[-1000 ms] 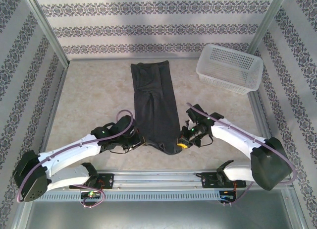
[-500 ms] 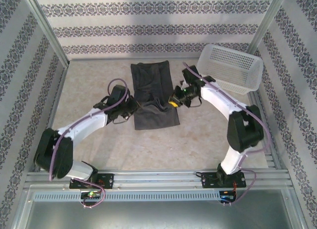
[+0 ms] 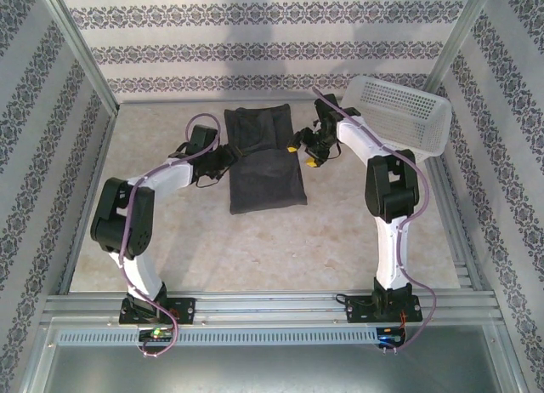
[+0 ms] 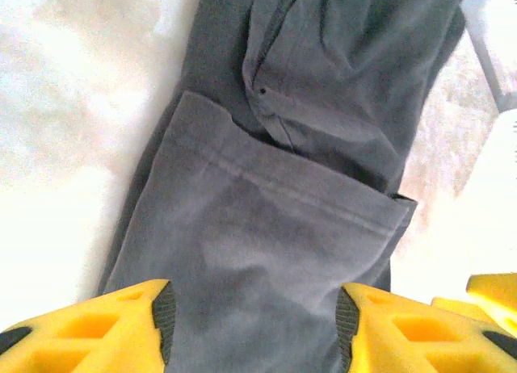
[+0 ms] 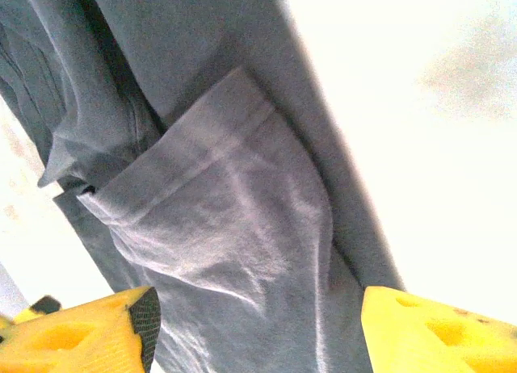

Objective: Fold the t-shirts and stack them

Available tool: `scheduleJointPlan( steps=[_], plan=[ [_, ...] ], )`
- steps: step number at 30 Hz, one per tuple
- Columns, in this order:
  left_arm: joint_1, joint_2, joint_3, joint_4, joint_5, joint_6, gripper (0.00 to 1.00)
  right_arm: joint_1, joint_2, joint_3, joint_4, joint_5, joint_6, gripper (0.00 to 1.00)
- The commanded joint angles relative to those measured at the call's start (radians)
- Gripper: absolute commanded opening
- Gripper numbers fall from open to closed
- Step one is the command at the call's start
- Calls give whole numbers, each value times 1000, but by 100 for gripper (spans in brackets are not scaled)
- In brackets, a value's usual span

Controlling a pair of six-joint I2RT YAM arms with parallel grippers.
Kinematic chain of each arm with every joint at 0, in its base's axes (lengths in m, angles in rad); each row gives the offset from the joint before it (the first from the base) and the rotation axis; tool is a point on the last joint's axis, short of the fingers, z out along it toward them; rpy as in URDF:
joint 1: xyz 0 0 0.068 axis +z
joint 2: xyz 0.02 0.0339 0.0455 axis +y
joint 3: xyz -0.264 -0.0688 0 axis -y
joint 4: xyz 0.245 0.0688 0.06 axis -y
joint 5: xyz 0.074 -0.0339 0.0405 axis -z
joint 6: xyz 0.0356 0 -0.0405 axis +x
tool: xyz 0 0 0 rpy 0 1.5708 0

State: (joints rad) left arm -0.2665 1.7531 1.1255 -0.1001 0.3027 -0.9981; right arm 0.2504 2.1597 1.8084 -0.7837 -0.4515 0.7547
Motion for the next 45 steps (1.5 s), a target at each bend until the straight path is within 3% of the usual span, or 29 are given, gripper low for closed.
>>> scheduleJointPlan(
  steps=[1, 6, 9, 13, 18, 24, 28, 29, 30, 37, 41, 45],
  plan=[
    [-5, -147, -119, -38, -4, -22, 54, -5, -149, -118, -8, 83, -27, 67],
    [-67, -317, -317, -70, 10, -196, 51, 22, -328, -479, 148, 35, 35, 63],
    [-102, -341, -396, 8, 6, -310, 53, 54, -376, -626, 247, -10, 77, 63],
    [-122, -281, -432, 128, 8, -415, 54, 75, -359, -693, 305, -44, 108, 64],
    [-152, -172, -429, 237, 29, -491, 54, 73, -287, -673, 347, -62, 116, 57],
    [-159, -91, -409, 302, 49, -513, 47, 72, -226, -634, 363, -66, 128, 37],
    [-157, -89, -382, 278, 29, -489, 29, 73, -224, -620, 376, -65, 141, 14],
    [-156, -94, -370, 258, 23, -480, 24, 73, -230, -616, 372, -60, 141, 3],
    [-157, -110, -357, 220, 11, -461, 21, 75, -240, -612, 360, -49, 140, 0],
    [-133, -233, -350, 72, -41, -374, 1, 73, -315, -622, 317, -40, 137, 0],
    [-121, -323, -312, -37, -54, -284, 1, 77, -395, -650, 308, -37, 143, 0],
    [-116, -389, -333, -109, 8, -245, 0, 98, -472, -683, 263, -45, 133, 0]
  ],
)
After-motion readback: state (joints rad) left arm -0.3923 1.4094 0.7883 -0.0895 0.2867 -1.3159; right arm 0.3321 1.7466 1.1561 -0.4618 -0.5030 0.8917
